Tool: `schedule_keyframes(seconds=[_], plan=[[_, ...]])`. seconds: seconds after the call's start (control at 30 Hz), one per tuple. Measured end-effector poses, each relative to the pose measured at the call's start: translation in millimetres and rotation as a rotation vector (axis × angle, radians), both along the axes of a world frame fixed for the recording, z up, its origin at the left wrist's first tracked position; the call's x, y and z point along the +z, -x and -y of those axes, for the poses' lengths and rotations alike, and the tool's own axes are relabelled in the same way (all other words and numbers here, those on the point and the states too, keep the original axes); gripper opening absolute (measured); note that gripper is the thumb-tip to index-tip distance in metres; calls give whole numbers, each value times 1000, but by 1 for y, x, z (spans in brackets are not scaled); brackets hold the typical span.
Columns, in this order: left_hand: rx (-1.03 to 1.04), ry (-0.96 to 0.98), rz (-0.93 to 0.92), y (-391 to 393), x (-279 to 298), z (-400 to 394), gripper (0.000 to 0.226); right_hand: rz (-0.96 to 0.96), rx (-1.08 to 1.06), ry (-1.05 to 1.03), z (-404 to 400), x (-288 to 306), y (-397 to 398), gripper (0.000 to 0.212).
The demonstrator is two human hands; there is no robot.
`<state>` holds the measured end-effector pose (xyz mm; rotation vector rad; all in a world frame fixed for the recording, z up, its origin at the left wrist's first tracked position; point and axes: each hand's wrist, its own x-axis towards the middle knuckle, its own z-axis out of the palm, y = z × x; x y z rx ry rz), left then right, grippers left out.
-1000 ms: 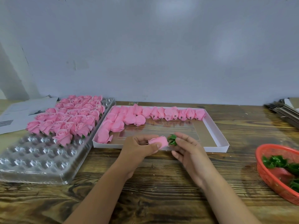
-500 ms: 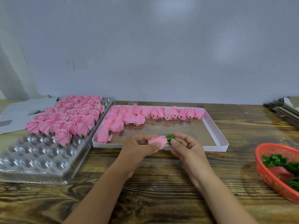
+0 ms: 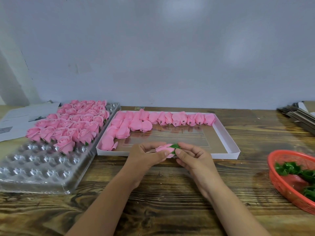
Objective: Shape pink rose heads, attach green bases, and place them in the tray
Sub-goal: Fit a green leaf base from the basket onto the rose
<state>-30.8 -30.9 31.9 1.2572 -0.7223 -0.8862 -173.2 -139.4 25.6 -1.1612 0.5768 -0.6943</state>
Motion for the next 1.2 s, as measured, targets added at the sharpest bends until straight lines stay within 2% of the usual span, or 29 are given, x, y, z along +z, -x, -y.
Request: schedule_keyframes(seconds=[0.1, 0.2, 0.4, 0.53, 0.8, 0.93, 1.0, 1.1, 1.2], plan=[[1, -7, 30, -1, 0, 0, 30, 55, 9, -66, 0, 2, 1, 39], [-9, 5, 46, -1, 0, -1, 30, 109, 44, -144, 2, 3, 3, 28], [-28, 24, 107, 0, -2, -1, 20, -13, 57, -38, 0, -1, 4, 15], [-14, -5, 116, -1, -3, -1, 21, -84, 31, 53, 1, -4, 4, 16], [-23, -28, 65, -1, -5, 0, 21, -25, 40, 29, 7, -9, 5, 11], [-45, -32, 45, -2, -5, -1, 21, 13, 63, 1, 7, -10, 5, 20], [-47, -34, 48, -2, -5, -1, 20, -1, 70, 5, 7, -10, 6, 15], [-35, -80, 69, -3, -6, -1, 20, -145, 46, 177, 9, -11, 7, 14], [2, -157, 175, -3, -7, 1, 20, -324, 49, 606, 9, -11, 8, 35]])
